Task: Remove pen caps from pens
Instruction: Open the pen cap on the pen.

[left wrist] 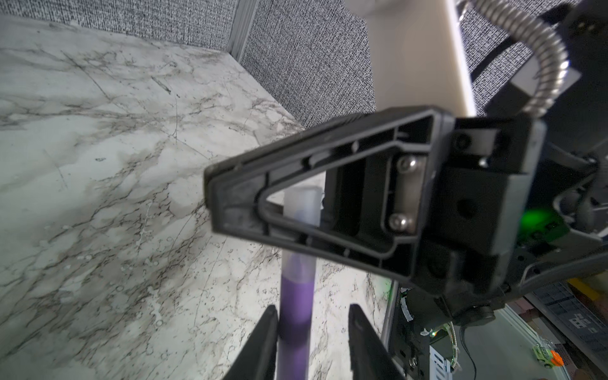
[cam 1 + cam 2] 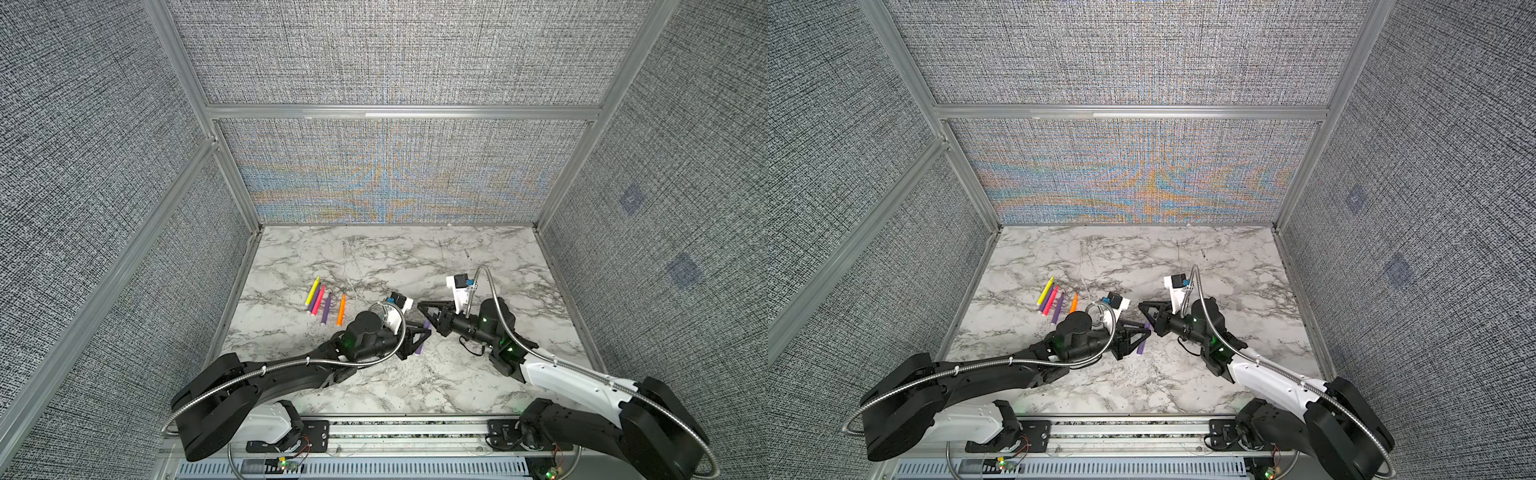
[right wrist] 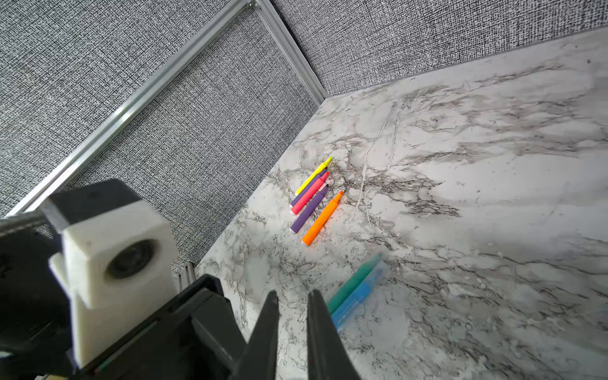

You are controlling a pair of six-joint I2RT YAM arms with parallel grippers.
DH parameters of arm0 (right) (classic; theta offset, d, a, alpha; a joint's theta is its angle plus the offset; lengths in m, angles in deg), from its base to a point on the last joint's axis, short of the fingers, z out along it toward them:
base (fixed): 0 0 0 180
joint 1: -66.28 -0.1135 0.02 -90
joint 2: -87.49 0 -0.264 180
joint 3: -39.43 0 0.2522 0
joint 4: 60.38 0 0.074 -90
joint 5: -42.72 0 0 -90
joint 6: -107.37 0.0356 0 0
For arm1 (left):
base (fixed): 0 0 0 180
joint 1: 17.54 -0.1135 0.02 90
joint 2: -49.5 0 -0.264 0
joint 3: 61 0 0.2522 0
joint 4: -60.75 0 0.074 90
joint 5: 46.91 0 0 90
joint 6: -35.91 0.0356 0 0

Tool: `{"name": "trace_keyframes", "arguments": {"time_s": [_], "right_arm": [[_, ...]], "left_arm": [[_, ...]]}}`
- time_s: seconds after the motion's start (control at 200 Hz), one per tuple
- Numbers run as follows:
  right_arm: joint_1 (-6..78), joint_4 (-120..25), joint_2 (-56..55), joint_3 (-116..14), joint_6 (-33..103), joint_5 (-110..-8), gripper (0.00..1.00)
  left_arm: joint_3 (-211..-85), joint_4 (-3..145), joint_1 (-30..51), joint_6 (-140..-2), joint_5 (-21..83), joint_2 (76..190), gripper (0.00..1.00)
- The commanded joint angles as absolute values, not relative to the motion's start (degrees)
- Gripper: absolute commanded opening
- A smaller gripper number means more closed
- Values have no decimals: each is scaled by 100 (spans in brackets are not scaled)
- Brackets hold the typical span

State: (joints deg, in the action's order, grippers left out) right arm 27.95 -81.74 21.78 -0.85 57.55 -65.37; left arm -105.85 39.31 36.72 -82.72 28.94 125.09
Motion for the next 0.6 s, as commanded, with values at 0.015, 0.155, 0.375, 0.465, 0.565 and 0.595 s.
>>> {"name": "trace_keyframes", "arguments": {"time_s": [0.015,0.155,0.375,0.465,0.565,0.595], "right_arm": [[2732,-8229,2160,-179,5620,-6469,0],[2705,-8217,2162,-256,5619,-6451,0],[2691,-7954,2304,-417,5503,-6294,0],[2691,-7690,2435,-541,5393,-6096,0],[2701,-7440,2584,-711,5288,-5876,0],[2700,-7378,2633,-758,5261,-5806,0]], "left_arm": [[-10726,3517,3686,-8143,2783,12561,35],[-10738,3415,3710,-8207,2778,12926,34],[-10737,3383,3723,-8245,2733,13107,19],[-10736,3484,3730,-8257,2727,13107,6],[-10703,3525,3738,-8276,2736,13126,0],[-10697,3536,3732,-8282,2745,13136,0]]}}
